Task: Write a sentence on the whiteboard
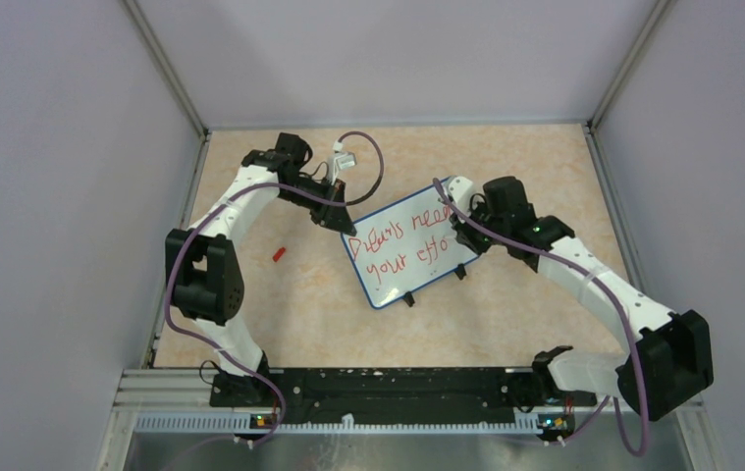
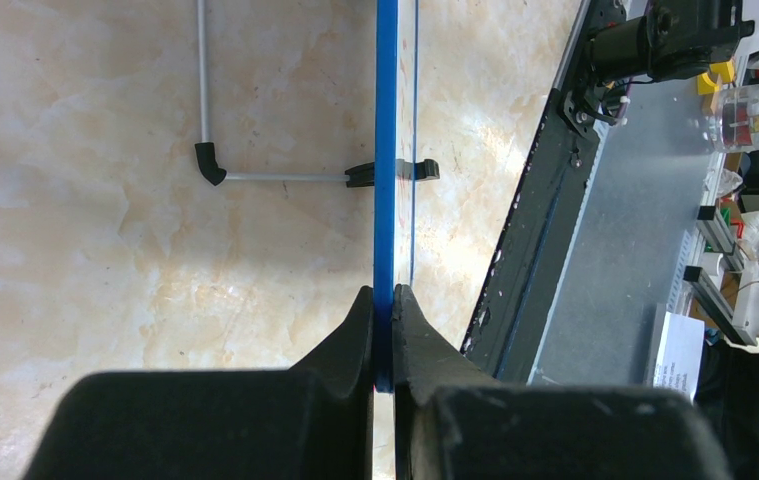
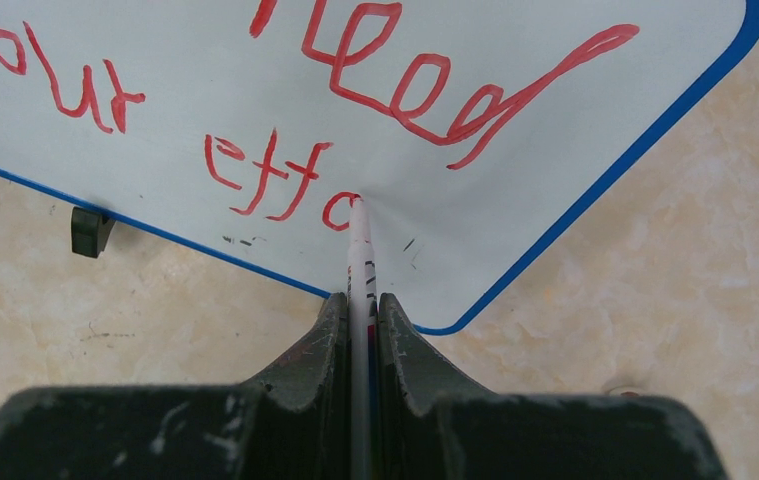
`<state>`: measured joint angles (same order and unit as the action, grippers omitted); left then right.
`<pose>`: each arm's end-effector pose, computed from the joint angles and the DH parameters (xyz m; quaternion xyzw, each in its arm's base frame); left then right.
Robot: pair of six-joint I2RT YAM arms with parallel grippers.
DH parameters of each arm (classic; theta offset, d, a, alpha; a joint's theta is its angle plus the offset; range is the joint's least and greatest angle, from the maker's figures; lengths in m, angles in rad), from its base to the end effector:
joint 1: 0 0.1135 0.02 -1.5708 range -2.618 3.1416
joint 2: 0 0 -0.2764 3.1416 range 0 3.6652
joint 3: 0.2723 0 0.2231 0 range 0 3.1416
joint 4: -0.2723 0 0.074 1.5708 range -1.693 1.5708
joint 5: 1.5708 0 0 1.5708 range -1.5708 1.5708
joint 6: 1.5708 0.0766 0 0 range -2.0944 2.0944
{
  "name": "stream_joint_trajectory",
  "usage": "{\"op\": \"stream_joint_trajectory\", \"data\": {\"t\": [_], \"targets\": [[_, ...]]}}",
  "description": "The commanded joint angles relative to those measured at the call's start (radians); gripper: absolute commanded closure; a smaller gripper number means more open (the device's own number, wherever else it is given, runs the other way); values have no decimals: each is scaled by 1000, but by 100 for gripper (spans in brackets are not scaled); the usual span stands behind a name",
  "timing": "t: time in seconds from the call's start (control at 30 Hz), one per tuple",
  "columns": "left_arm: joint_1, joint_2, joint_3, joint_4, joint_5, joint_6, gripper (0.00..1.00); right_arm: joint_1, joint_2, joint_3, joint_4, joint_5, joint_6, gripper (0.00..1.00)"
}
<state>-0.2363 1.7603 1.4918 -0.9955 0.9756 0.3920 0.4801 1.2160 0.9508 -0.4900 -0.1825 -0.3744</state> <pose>0.3064 -0.1390 0.2743 0.3379 0.8081 -0.4513 0.1706 0.2205 0.1305 0.2719 -0.4117 0.8170 0.1044 0.3900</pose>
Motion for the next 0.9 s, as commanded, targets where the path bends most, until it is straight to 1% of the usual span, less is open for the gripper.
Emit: {"op": "stream_joint_trajectory", "data": {"t": [0.0, 0.4, 0.67, 0.87], "targets": [[-1, 18, 9, 35, -21, 25, 100, -6, 4, 22, 52, 31, -23, 100], [-2, 21, 7, 38, -23, 24, 100, -6, 9, -24, 47, 69, -45, 100], [-1, 21, 7, 38, -21, 22, 100, -5, 0, -46, 9, 30, -52, 100], [-1, 21, 10, 37, -22, 21, 100, -3, 4, -17, 17, 15, -26, 100]]}}
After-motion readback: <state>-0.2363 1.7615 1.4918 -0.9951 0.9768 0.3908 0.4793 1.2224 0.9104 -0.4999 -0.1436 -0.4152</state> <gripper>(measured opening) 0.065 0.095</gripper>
